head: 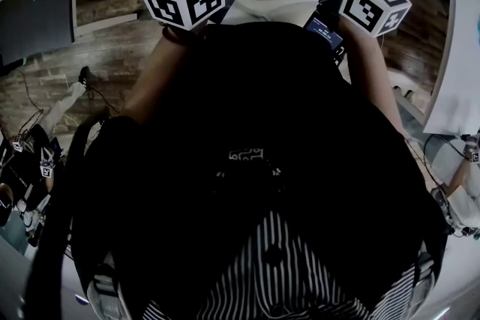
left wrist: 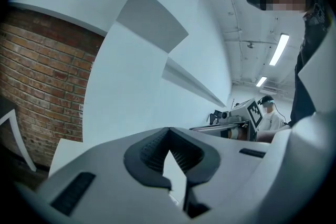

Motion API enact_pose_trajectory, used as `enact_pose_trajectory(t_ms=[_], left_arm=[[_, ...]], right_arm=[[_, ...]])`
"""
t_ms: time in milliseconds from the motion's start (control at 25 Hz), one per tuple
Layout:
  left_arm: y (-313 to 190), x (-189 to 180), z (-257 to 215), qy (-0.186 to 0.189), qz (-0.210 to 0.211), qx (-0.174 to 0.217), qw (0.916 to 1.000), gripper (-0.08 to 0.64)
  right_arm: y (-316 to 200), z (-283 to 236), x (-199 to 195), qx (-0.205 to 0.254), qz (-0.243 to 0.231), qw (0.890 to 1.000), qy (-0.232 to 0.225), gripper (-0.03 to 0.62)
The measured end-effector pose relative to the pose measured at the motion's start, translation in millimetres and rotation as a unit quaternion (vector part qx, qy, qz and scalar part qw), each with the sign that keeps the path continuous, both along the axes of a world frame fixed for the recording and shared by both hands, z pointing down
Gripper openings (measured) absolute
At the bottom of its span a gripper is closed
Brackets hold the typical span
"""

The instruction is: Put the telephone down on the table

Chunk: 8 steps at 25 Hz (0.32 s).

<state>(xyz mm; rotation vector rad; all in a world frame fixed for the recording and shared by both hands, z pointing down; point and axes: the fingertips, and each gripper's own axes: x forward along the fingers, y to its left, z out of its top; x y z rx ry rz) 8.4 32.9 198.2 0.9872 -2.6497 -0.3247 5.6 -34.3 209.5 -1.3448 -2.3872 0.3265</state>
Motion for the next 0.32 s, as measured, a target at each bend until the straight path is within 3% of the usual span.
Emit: enact_pose_trajectory(t_ms=[320], left_arm=[[-1.7, 5.0, 0.6, 0.0, -0.009, -0.001, 1.0, 0.008]], right_arm=[[-8.3, 0.3, 5.5, -0.002, 0.0, 1.0, 0.002, 0.002]])
